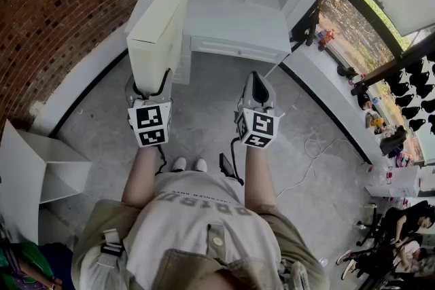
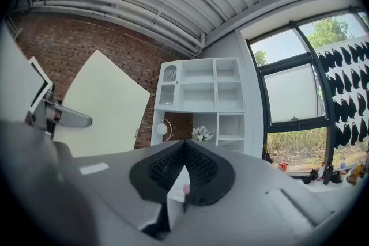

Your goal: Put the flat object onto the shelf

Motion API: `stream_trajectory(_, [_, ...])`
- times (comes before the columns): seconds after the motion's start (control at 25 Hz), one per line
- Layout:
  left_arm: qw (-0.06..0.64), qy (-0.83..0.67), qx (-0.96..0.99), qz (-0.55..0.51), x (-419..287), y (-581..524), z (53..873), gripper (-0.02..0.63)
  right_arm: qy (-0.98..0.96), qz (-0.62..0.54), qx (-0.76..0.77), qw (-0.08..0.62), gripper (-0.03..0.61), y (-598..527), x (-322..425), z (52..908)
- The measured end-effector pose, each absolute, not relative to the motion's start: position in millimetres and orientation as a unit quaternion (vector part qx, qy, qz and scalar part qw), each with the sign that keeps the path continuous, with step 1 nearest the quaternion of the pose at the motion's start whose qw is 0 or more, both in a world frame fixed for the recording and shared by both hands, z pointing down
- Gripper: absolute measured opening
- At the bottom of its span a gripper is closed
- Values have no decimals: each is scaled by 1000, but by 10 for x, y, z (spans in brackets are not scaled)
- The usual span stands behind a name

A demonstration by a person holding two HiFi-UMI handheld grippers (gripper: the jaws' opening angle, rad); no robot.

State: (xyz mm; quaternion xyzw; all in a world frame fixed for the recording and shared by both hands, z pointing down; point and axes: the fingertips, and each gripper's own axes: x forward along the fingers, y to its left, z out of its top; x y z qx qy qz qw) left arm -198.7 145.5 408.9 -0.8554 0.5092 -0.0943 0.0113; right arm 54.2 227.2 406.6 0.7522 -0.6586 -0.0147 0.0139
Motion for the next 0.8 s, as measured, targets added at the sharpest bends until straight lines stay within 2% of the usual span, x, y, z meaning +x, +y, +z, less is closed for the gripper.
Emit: stream_trajectory(0.8, [6,512,-853,-96,-1913,1478,4136,296,-671,-15,740,26,0,2265,552,4116])
